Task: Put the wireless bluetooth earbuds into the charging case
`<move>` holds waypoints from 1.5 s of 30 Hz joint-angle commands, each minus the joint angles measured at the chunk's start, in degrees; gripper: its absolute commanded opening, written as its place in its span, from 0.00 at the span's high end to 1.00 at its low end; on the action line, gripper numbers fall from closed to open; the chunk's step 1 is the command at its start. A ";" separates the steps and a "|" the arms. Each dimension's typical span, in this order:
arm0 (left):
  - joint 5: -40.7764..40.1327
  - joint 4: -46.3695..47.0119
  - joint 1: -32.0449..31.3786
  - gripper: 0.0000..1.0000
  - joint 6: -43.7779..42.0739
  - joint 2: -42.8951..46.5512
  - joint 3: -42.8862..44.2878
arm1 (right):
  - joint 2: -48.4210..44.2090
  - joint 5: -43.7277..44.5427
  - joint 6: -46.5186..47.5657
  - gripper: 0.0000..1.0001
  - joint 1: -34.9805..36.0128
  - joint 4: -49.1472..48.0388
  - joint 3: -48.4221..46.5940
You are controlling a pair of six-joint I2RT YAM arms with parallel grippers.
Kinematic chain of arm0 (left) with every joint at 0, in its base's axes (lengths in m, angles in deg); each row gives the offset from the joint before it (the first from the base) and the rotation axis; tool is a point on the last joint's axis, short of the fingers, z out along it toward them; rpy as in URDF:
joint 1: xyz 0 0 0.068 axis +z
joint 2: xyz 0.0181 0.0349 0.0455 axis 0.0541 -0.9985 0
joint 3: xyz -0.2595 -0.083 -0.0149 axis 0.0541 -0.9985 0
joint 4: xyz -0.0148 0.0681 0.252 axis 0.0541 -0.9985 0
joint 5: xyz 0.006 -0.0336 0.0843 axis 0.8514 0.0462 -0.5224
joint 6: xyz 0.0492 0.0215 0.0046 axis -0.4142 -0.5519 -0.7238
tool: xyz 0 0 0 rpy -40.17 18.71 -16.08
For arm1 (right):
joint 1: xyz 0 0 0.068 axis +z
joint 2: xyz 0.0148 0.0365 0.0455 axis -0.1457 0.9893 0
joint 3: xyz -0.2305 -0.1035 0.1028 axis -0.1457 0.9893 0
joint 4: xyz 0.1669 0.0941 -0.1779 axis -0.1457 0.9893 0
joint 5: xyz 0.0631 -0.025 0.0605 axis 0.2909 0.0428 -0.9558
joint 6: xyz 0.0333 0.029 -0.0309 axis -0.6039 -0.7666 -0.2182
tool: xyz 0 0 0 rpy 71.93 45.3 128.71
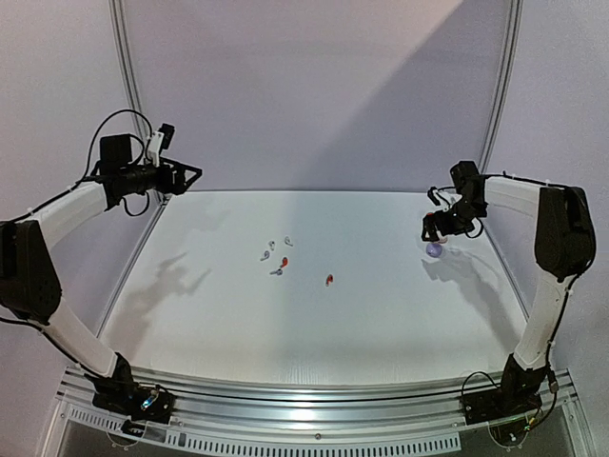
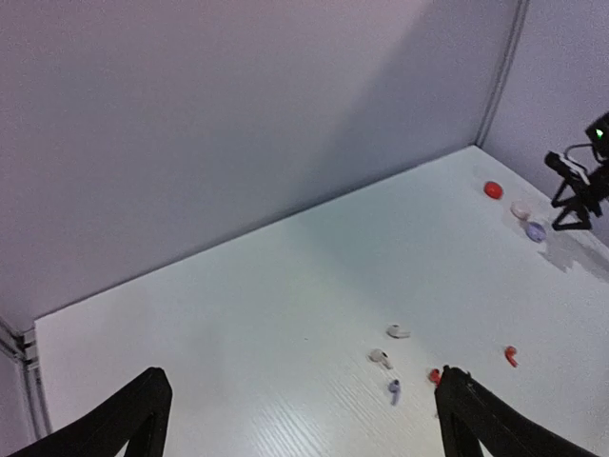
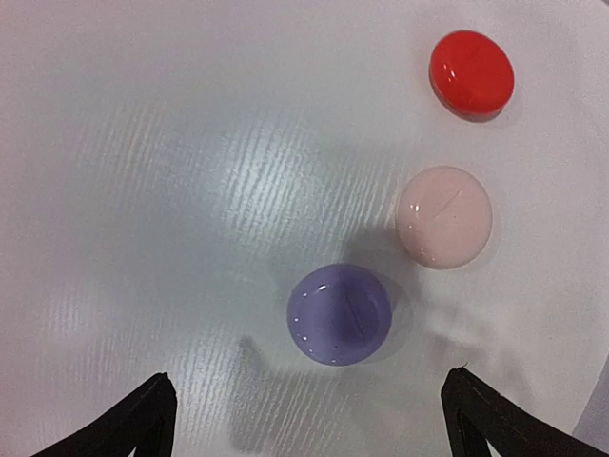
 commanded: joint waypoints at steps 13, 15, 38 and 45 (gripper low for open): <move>6.46 -11.06 -6.47 0.01 -2.72 -0.63 1.29 | 12.19 0.48 -0.44 0.18 -0.63 5.49 -7.20; 6.30 -11.05 -6.46 0.01 -2.94 -0.62 1.11 | 12.66 0.53 -0.51 0.20 -0.64 5.24 -7.00; 6.36 -10.48 -6.45 0.04 -1.68 -1.07 2.08 | 13.63 -1.11 0.30 0.63 -0.20 2.09 -7.08; 9.41 -10.88 -6.93 0.11 3.19 -1.08 5.03 | 1.07 2.01 4.46 0.66 6.04 -5.78 -0.86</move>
